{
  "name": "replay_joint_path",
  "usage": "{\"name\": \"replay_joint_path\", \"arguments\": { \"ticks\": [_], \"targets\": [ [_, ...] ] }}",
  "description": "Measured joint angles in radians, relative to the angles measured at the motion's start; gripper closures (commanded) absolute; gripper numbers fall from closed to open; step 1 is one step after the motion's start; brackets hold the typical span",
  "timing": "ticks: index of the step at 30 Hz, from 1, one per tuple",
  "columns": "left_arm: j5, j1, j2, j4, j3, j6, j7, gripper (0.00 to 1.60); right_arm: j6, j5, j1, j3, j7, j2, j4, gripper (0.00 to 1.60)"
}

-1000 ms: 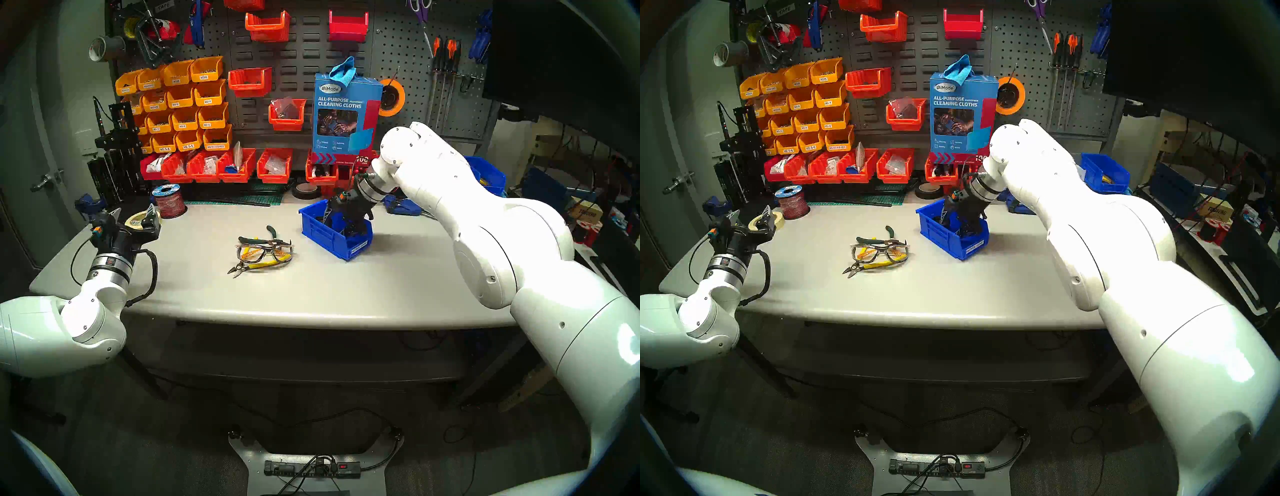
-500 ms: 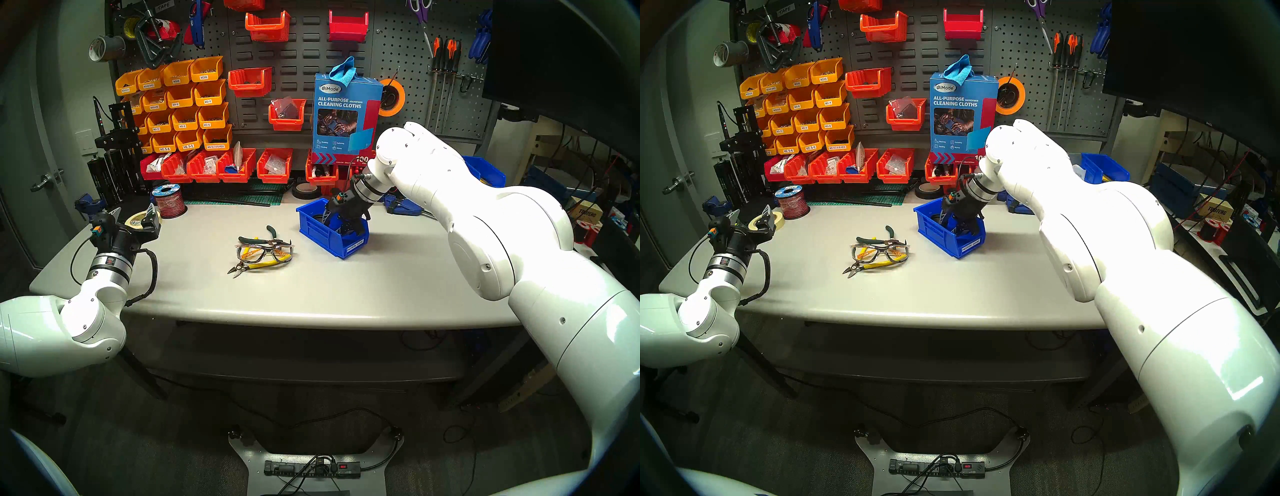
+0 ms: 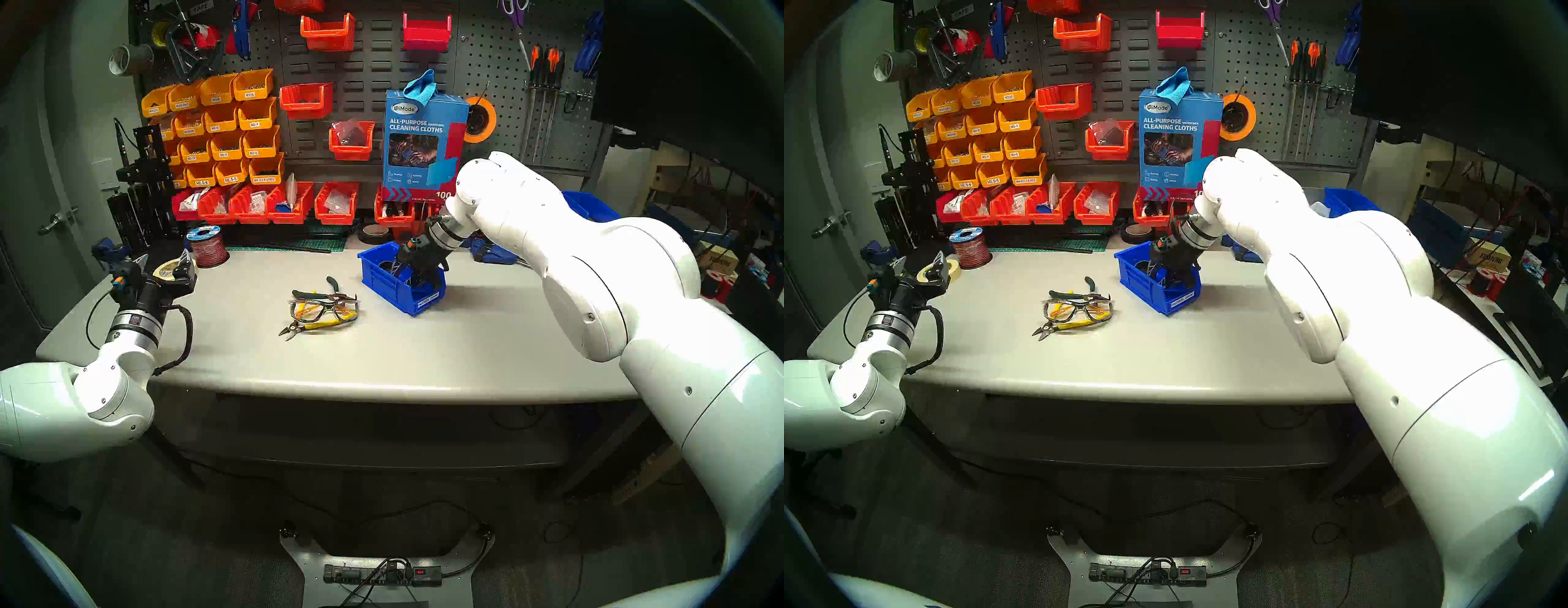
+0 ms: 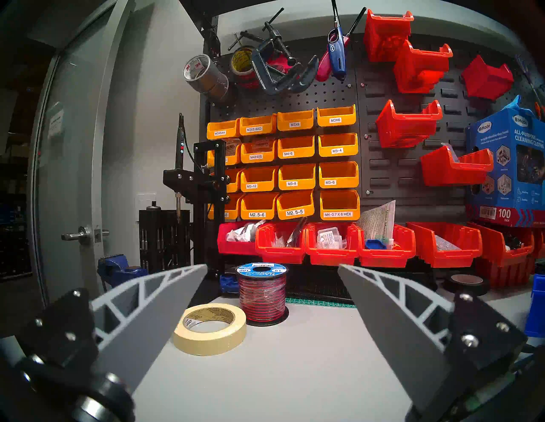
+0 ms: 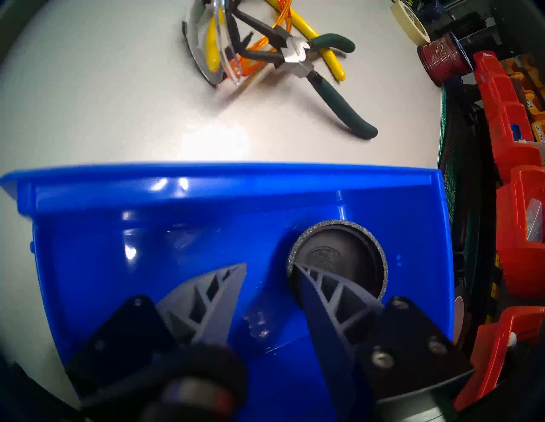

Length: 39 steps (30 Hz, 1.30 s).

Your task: Take out tools from the storage box

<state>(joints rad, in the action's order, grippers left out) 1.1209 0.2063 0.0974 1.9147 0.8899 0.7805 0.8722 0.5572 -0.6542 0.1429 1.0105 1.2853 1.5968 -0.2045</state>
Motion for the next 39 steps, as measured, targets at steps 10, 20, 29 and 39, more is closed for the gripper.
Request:
{"name": "replay_joint_path", "arguments": {
  "ticks": [10, 20, 29, 39],
  "targets": [
    [0.001, 0.015, 0.0, 0.001, 0.016, 0.0, -0.001, 0.0, 0.019, 0.017, -0.016, -0.007, -0.021, 0.01, 0.033, 0.33],
    [0.003, 0.03, 0.0, 0.002, 0.03, 0.0, -0.002, 0.0, 0.035, 0.024, -0.03, -0.024, -0.038, 0.018, 0.06, 0.28],
    [0.004, 0.041, 0.0, 0.002, 0.041, 0.001, -0.003, 0.0, 0.035, 0.016, -0.041, -0.045, -0.05, 0.026, 0.068, 0.33],
    [0.005, 0.05, 0.0, 0.003, 0.048, 0.001, -0.004, 0.0, 0.021, -0.008, -0.044, -0.069, -0.094, 0.027, 0.066, 0.41]
  ]
}}
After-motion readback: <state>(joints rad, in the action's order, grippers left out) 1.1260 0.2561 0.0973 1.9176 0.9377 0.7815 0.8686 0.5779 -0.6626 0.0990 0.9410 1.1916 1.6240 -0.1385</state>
